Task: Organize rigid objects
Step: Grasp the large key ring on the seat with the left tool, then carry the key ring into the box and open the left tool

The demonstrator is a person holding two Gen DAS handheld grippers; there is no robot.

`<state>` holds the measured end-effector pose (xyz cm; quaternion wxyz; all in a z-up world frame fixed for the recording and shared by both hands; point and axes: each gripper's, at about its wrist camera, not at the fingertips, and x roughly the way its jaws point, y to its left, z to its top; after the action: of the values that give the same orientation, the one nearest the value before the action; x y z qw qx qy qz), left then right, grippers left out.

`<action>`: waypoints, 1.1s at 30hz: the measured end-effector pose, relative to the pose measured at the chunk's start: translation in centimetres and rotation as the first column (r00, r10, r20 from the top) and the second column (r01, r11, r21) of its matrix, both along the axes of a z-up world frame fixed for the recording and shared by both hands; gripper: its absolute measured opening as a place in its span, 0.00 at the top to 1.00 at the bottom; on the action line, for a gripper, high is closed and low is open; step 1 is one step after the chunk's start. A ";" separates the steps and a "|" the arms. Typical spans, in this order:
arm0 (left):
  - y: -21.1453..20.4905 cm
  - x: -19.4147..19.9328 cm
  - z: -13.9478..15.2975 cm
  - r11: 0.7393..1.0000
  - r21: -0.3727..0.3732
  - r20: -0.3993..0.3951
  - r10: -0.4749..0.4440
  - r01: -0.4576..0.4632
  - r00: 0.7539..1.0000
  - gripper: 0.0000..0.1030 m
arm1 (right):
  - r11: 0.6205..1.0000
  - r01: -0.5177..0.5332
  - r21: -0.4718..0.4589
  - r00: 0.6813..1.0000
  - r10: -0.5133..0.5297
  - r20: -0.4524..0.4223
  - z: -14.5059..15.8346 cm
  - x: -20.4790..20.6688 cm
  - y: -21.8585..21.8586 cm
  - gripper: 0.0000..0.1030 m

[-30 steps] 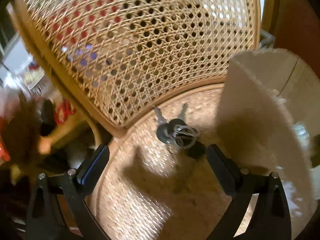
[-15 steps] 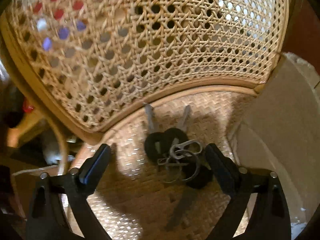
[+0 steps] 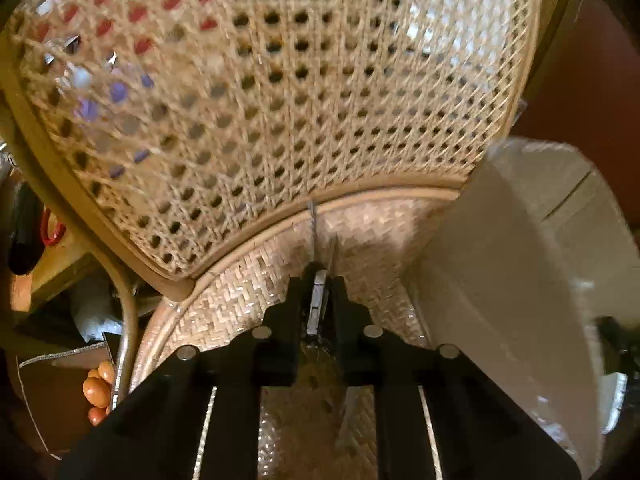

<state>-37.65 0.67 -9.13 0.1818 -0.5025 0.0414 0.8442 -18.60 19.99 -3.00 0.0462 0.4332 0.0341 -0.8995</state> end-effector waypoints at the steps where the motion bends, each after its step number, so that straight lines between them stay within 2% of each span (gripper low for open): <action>1: -0.2 0.3 0.8 1.000 0.008 -0.015 0.003 -0.003 1.000 0.90 | 1.000 0.000 0.000 1.000 0.000 0.000 0.0 0.0 0.0 0.94; 8: -1.0 3.0 6.4 0.997 0.070 -0.113 -0.019 0.027 0.993 0.92 | 1.000 0.000 0.000 1.000 0.000 0.000 0.0 0.0 0.0 0.94; 13: -1.6 3.6 10.2 0.990 0.132 -0.181 -0.023 0.047 0.983 0.92 | 1.000 0.000 0.000 1.000 0.000 -0.001 0.0 0.0 0.0 0.94; 17: -1.1 5.4 13.4 0.980 0.171 -0.232 -0.055 0.096 0.971 0.92 | 1.000 0.002 0.004 1.000 -0.002 -0.001 0.0 0.1 0.1 0.96; 21: 0.8 7.3 16.5 0.964 0.204 -0.259 -0.114 0.170 0.959 0.92 | 1.000 0.000 0.008 1.000 0.000 -0.001 0.1 0.3 0.3 0.96; 23: 2.2 8.6 17.7 0.944 0.242 -0.271 -0.159 0.227 0.950 0.92 | 1.000 0.001 0.010 1.000 -0.001 -0.003 0.1 0.4 0.3 0.96; 26: 5.1 10.3 18.7 0.930 0.229 -0.270 -0.225 0.289 0.936 0.92 | 1.000 -0.002 0.011 1.000 0.002 -0.003 0.1 0.5 0.3 0.96; 28: 6.5 11.1 18.5 0.925 0.216 -0.263 -0.252 0.311 0.931 0.92 | 1.000 0.000 0.010 1.000 0.000 -0.003 0.1 0.5 0.4 0.96; 30: 8.3 11.8 17.6 0.917 0.201 -0.240 -0.294 0.343 0.925 0.91 | 1.000 -0.001 0.011 1.000 0.001 -0.003 0.1 0.4 0.3 0.96; 33: 10.3 12.2 15.9 0.920 0.162 -0.202 -0.323 0.357 0.925 0.91 | 1.000 -0.001 0.010 1.000 0.001 -0.003 0.1 0.5 0.3 0.96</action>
<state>-25.47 10.96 6.77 0.3703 -0.3928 0.0603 0.8396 -18.11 20.28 -2.88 0.0445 0.4322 0.0391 -0.8999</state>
